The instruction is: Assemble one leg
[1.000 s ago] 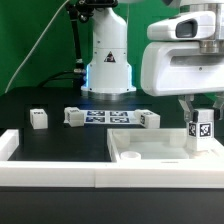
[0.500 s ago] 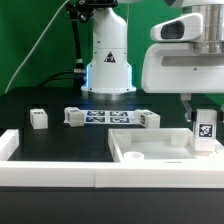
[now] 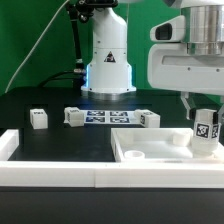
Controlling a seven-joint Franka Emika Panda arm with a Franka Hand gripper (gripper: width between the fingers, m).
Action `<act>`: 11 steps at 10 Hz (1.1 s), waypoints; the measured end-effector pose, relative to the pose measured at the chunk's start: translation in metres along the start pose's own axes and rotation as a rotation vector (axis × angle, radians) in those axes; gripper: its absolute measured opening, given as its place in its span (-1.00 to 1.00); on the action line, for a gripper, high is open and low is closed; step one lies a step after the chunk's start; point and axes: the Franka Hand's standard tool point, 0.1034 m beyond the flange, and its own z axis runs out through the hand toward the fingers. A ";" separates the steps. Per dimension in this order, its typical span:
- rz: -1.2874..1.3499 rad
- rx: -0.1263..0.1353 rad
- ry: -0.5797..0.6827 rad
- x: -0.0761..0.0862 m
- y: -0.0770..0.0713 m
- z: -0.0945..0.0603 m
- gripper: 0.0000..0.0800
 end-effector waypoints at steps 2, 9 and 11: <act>0.194 0.015 -0.025 0.002 0.001 0.000 -0.27; 0.210 0.032 -0.039 0.002 -0.002 0.000 0.55; -0.040 0.026 -0.028 -0.001 -0.005 -0.002 0.61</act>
Offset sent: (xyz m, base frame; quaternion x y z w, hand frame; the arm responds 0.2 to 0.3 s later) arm -0.0016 -0.0094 -0.0042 -0.0111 0.0162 0.2091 0.9777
